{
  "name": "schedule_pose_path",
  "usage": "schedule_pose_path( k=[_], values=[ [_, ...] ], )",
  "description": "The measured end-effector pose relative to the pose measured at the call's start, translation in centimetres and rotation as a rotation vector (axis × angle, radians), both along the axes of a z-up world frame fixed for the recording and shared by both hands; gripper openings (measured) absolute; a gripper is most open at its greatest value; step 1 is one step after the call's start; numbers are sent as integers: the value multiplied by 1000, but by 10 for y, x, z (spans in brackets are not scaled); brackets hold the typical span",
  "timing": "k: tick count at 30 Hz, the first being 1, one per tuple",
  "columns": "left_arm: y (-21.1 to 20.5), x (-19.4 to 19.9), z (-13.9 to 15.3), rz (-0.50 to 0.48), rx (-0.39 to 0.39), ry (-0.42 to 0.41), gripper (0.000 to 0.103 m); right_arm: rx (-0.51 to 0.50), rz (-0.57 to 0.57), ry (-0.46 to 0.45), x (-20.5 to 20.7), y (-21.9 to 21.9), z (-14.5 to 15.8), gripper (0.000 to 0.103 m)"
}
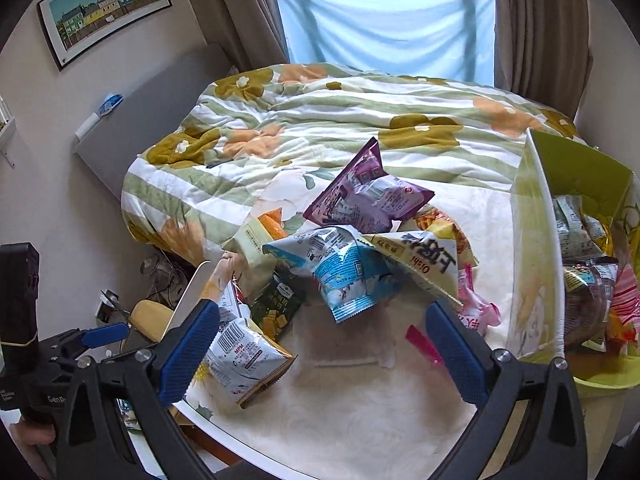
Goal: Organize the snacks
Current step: 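Grasp the white bag with the left tool while the right tool grasps the blue bag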
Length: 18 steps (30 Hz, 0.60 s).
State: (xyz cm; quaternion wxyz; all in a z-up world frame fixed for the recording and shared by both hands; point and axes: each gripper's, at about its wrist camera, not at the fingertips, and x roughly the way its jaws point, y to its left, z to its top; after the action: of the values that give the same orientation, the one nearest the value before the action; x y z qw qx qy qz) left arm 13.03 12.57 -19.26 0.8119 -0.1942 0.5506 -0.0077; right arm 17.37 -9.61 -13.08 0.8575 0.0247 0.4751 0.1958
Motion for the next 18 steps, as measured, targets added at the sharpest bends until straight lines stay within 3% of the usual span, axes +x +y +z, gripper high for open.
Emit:
schedule_pose_path(
  k=[7, 18],
  values=[
    [-10, 19, -43, 87, -122, 96, 102, -38, 72, 69, 28, 11, -33, 102],
    [-25, 48, -85, 203, -122, 201, 102, -10, 191, 205, 73, 17, -80, 102]
  ],
)
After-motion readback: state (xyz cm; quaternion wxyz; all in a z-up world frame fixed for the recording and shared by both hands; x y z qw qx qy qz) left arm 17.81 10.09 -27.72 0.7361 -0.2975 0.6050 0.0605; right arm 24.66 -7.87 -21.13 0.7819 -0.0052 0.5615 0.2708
